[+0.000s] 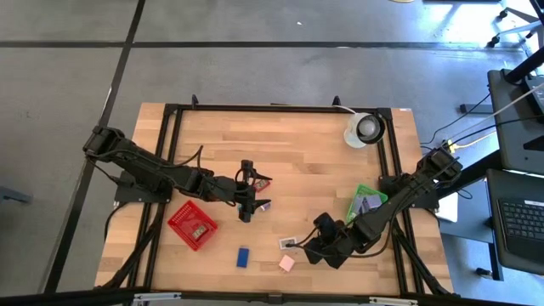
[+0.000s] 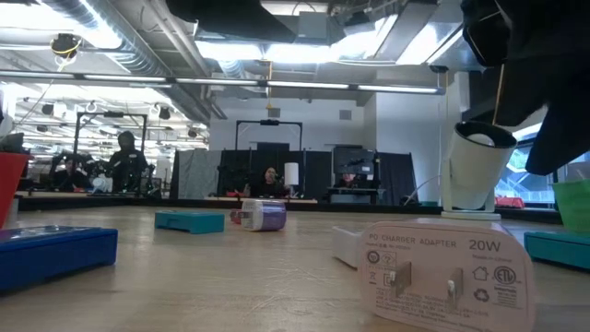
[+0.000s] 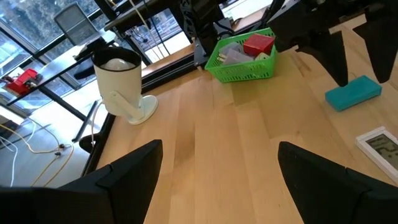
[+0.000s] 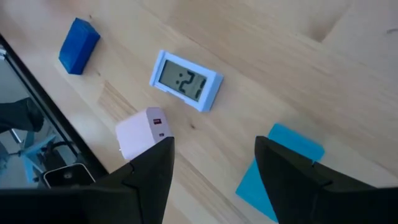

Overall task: Pick & Place Office items
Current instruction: Put the red digital clock into the red bin

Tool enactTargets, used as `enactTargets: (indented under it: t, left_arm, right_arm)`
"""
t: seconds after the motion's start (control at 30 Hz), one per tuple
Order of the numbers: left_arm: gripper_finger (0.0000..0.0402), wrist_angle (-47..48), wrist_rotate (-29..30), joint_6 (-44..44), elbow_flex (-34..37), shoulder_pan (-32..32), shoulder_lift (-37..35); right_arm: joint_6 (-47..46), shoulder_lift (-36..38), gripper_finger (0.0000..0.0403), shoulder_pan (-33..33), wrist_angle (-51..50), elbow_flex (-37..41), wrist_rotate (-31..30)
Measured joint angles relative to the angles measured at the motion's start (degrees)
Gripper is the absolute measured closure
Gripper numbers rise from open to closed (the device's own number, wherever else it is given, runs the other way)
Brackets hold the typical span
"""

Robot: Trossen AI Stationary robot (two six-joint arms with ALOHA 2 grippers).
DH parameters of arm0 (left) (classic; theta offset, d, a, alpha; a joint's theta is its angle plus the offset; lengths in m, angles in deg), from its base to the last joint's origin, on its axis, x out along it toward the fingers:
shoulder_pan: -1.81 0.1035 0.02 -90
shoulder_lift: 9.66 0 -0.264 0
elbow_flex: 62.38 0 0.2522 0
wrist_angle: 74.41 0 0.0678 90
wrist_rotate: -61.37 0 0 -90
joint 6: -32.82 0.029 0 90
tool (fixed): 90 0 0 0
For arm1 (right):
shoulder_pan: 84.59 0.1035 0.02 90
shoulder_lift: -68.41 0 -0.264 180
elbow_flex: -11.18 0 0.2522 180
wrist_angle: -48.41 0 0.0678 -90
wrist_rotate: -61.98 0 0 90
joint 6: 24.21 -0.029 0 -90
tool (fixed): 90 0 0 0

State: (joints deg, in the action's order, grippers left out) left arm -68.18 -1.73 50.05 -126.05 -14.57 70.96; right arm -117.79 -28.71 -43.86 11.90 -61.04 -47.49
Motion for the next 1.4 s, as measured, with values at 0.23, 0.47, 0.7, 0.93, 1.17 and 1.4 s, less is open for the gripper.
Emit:
enactTargets:
  t: [0.23,0.47,0.7,0.93,1.17,1.4]
  left_arm:
    - [0.0086,0.0,0.0,0.0,0.0,0.0,0.0]
    - [0.0086,0.0,1.7,0.0,0.0,0.0,0.0]
    - [0.0086,0.0,1.4,0.0,0.0,0.0,0.0]
    - [0.0086,-0.5,-1.5,-13.2,0.0,0.0,0.0]
    - [0.0086,-2.0,0.4,-28.0,0.0,0.0,0.0]
    - [0.0086,-2.3,3.7,-41.2,0.0,0.2,0.0]
  right_arm:
    - [-0.4,0.0,0.0176,0.0,0.0,0.0,-1.1]
    - [-1.6,0.0,0.0176,0.0,0.0,0.0,-1.1]
    - [-1.5,0.0,0.0176,-0.2,0.0,0.0,-5.3]
    - [-1.6,0.0,0.0176,-1.2,0.0,0.0,-5.5]
    - [-1.6,0.0,0.0176,-2.6,0.0,0.0,-5.6]
    - [0.0,0.0,0.0176,-5.4,0.0,0.0,-5.6]
